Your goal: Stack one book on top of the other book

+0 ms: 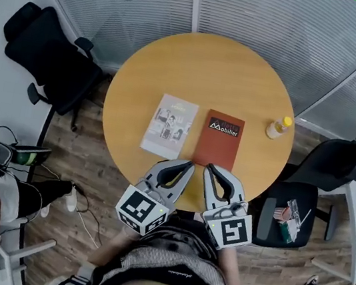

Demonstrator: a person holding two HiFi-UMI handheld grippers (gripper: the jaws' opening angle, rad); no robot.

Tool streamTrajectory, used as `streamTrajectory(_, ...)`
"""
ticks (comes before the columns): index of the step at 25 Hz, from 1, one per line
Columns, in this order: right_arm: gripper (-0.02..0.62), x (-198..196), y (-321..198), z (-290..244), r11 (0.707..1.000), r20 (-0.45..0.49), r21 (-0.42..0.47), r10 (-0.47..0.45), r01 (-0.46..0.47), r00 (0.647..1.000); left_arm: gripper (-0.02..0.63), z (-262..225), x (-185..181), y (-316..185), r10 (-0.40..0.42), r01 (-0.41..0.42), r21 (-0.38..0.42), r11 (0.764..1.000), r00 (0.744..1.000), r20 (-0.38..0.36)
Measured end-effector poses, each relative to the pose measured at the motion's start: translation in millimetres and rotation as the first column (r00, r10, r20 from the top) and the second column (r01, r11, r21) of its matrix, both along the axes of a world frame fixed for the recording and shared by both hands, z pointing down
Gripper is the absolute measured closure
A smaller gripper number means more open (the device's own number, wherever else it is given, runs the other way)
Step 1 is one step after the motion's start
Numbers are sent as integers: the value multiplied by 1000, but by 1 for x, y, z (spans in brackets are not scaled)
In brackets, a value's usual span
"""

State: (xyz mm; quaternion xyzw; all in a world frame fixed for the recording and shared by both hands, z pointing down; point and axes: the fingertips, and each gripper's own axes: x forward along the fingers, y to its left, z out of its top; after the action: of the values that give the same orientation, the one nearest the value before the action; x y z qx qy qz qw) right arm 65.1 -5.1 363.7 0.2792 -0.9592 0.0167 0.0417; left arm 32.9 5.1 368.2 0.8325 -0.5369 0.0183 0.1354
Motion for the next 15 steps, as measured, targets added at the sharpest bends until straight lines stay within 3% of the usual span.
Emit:
streamTrajectory(8, 568, -43, -12, -15, 998, 29, 40, 51, -52, 998, 588, -11, -47, -18, 52, -52, 14, 999, 999, 4)
streamTrajectory(15, 568, -73, -22, -5, 993, -8, 3, 118, -118, 993, 588, -5, -76, -30, 116, -117, -2, 993, 993, -10)
